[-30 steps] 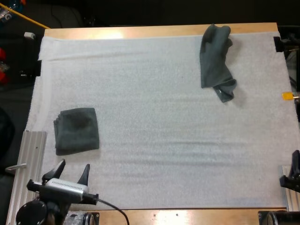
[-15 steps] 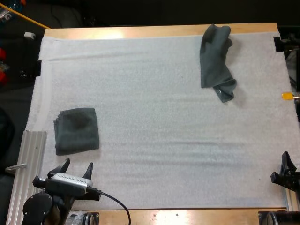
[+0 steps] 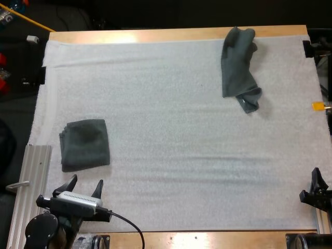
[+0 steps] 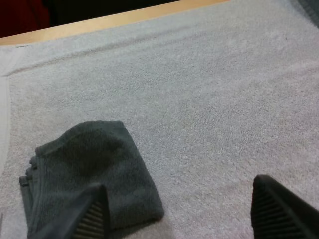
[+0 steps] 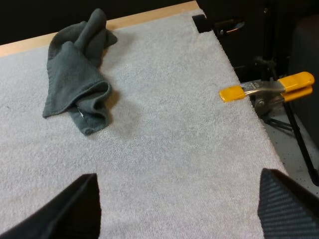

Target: Pick towel from pile, fold and stack

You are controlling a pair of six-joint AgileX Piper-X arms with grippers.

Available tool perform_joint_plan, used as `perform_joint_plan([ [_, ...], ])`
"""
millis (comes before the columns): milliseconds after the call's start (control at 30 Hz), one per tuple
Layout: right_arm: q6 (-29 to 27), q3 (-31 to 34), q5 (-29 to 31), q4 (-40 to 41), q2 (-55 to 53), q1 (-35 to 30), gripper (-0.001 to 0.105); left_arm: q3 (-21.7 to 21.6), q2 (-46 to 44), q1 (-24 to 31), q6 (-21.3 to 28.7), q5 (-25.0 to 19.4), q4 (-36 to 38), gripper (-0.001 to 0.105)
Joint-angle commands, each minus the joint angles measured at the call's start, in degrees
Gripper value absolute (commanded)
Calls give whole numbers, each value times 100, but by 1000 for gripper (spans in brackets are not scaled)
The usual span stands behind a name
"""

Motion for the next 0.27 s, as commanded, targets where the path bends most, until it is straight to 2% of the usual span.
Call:
perform_joint_plan([
  [0,-40,-23,-6,-31,-216,-24,64,-20,-801,-64,-7,-39,-72,58],
  [233,-40,-23,-6,-31,-216,-24,64,-20,-801,-452,-7,-39,-72,58],
])
